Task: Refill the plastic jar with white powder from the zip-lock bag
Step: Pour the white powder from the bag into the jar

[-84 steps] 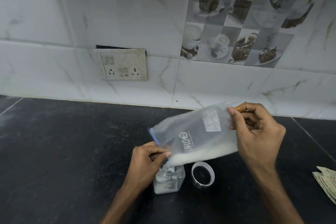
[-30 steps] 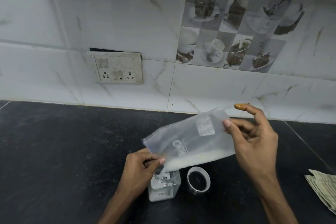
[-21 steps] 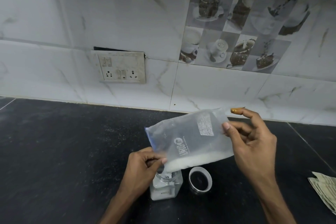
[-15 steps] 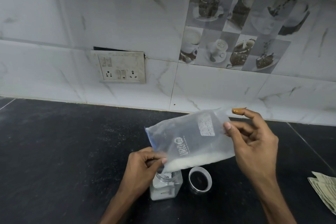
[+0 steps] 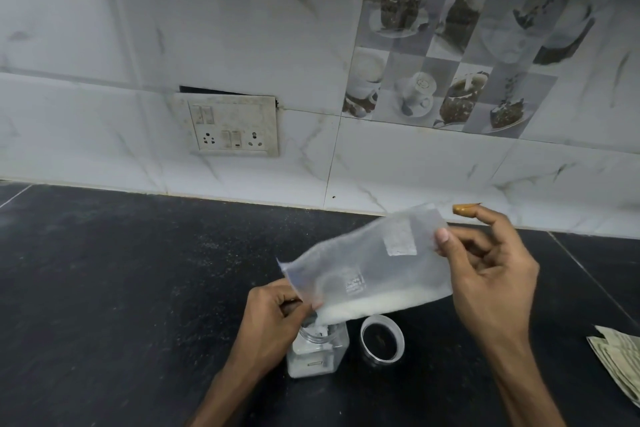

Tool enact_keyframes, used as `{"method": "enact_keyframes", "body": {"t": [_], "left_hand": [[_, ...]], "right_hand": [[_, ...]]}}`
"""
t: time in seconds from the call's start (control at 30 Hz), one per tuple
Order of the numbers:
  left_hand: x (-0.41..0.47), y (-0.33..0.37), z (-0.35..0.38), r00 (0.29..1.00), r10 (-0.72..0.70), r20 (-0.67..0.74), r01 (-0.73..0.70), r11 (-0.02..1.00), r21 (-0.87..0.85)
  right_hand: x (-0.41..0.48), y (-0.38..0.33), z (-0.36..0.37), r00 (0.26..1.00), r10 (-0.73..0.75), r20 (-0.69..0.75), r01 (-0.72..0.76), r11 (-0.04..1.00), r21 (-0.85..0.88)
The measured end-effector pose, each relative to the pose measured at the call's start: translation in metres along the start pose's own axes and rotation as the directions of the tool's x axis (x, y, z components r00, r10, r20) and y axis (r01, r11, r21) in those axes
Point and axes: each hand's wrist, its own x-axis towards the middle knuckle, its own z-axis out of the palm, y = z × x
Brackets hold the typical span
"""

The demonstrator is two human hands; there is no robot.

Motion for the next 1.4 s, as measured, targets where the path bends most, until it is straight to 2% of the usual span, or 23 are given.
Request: {"method": "enact_keyframes", "body": {"t": [0.5, 0.87, 1.23, 1.33, 1.4], "left_hand": [[-0.0009, 0.0036, -0.001, 1.0, -0.013, 0.012, 0.013, 0.999, -0.037], [-0.0026, 0.0037, -0.0025, 1.0, -0.013, -0.012, 0.012, 0.999, -0.037], [0.0001, -0.0028, -0.0029, 1.0, -0.002, -0.007, 0.002, 0.998, 0.056], [0.0011, -0.0037, -0.0031, 1.0, -0.005, -0.009, 0.006, 1.0, 0.028], [0.0013, -0.0025, -0.003, 1.0, 0.002, -0.02, -0.002, 1.0, 0.031]], "right_hand": [[0.0023, -0.0021, 0.0013, 0.999, -0.021, -0.05, 0.021, 1.0, -0.009], [0.0006, -0.0003, 0.0051, 0.999, -0.015, -0.034, 0.014, 1.0, -0.01], [0.0028, -0.0008, 0.0073, 0.999, -0.001, -0.041, 0.001, 1.0, 0.018], [0.0033, -0.0014, 0.0068, 1.0, -0.005, -0.016, 0.005, 1.0, 0.008], [0.0043, -0.0011, 0.0054, 0.999, -0.001, -0.05, 0.001, 1.0, 0.009]]}}
